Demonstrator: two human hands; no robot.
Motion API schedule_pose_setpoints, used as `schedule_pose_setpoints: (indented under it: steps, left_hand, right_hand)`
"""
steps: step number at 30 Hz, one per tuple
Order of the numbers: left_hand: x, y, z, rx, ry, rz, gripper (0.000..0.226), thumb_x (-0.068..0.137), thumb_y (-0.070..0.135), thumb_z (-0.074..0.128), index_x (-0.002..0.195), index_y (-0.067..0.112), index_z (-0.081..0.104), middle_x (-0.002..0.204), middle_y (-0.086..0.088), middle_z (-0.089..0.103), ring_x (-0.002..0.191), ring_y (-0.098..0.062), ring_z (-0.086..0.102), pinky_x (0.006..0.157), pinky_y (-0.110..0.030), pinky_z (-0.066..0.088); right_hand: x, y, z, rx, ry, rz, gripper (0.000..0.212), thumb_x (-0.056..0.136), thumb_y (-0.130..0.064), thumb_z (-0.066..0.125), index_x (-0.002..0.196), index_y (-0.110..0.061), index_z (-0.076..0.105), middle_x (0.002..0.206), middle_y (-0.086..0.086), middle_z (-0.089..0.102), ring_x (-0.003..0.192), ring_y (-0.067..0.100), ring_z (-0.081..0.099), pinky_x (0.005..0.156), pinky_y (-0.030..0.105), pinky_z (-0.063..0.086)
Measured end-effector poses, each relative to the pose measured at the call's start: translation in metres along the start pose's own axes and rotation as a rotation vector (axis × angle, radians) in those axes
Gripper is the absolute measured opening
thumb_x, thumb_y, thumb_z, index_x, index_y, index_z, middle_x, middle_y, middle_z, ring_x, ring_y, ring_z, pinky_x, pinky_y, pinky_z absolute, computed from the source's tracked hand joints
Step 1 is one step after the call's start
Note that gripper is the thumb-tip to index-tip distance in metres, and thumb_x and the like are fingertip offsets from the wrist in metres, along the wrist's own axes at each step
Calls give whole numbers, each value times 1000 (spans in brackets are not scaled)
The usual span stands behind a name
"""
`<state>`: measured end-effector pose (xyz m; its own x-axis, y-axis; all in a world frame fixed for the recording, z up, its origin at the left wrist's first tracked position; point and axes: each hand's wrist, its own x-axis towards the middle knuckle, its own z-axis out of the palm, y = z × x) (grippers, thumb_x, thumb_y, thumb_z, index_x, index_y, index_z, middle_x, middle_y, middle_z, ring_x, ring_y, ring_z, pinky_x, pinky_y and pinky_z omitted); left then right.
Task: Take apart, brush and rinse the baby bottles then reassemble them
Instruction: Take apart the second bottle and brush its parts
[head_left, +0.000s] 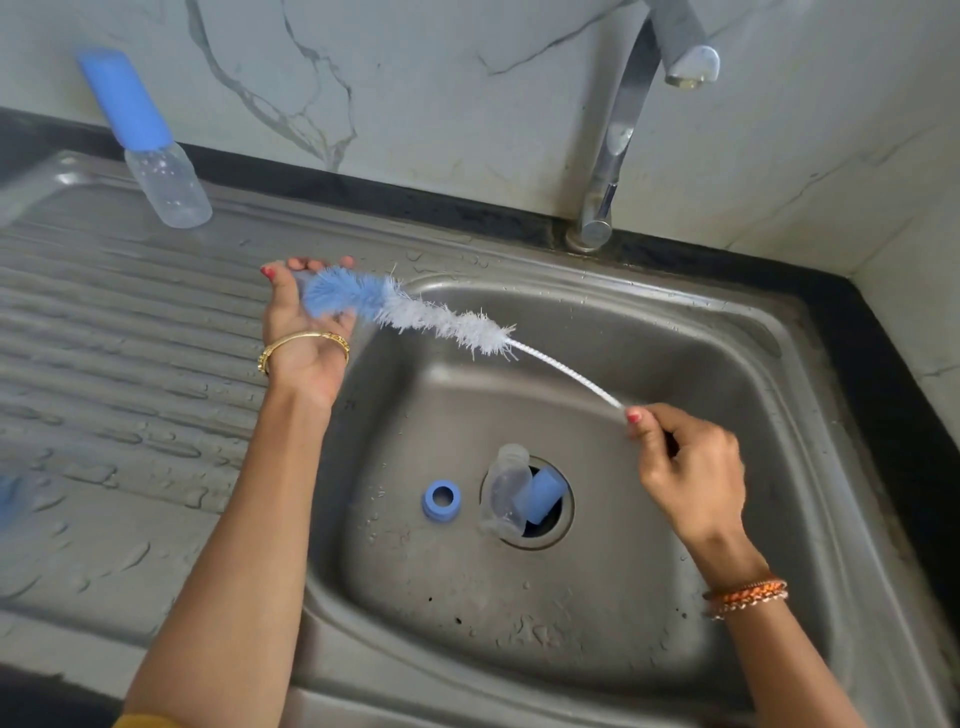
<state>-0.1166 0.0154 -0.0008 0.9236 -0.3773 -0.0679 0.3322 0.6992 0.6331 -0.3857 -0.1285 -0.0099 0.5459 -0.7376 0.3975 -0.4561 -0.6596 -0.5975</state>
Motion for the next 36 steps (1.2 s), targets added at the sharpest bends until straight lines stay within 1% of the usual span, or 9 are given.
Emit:
schedule_pose_setpoints:
  steps: [7,11,14,19,22,25,29,32,36]
  left_hand:
    - [-4,8,-1,-95,-59,8,45,100,38,29,69,22,57,63,11,57,85,-14,66,78,-24,45]
    - [-4,13,-2,-227,-135,30,55,101,36,27,64,20,65,69,9,62,94,-18,66,95,-39,42]
    - [-4,13,-3,-334,-191,33,48,101,33,25,74,15,61,72,6,63,99,-22,65,92,-41,41]
    - [-2,7,-7,-226,-140,48,60,103,31,23,63,20,65,64,9,60,81,-16,66,78,-30,52]
    - [1,3,-10,-157,-40,37,44,102,36,27,73,21,57,65,11,58,78,-12,61,76,-29,50]
    - [1,0,-8,-129,35,33,35,100,40,29,77,23,49,64,15,58,75,-7,58,80,-28,48]
    - [1,-3,-4,-120,52,27,34,100,42,30,77,24,48,65,15,58,79,-5,56,95,-34,42]
    - [1,-3,-5,-127,35,34,34,100,40,29,77,22,46,64,14,59,76,-5,58,88,-30,47]
    - [3,0,-6,-104,26,53,37,101,37,28,75,23,50,64,13,59,72,-5,59,81,-23,46]
  right_hand:
    - [4,-12,-7,528,-787,597,40,98,-24,42,59,-16,47,41,-6,30,32,4,17,33,11,12]
    - [4,-18,-9,779,-940,810,36,86,-34,47,53,-20,45,44,-7,25,31,1,14,34,5,11]
    - [3,-19,-8,854,-1009,902,36,79,-39,47,48,-20,48,43,-8,25,30,-1,15,34,5,11]
    - [2,-10,2,459,-676,551,25,90,-31,56,70,-16,56,54,1,42,40,7,35,38,16,27]
    - [1,2,4,-24,-296,148,20,83,-36,66,81,-17,59,70,-6,59,62,13,54,51,22,37]
    - [2,14,0,-264,32,-183,26,86,-35,58,81,-10,65,67,1,63,57,22,59,53,18,35]
    - [-1,8,1,-249,159,-207,29,88,-30,50,79,-14,72,62,3,64,50,25,57,46,14,26]
    - [3,-1,-3,-182,-177,140,27,93,-29,54,74,-23,71,60,0,58,65,25,58,52,25,31]
    - [11,5,-9,258,-728,455,41,97,-24,48,58,-16,59,39,-10,39,34,5,30,39,17,26]
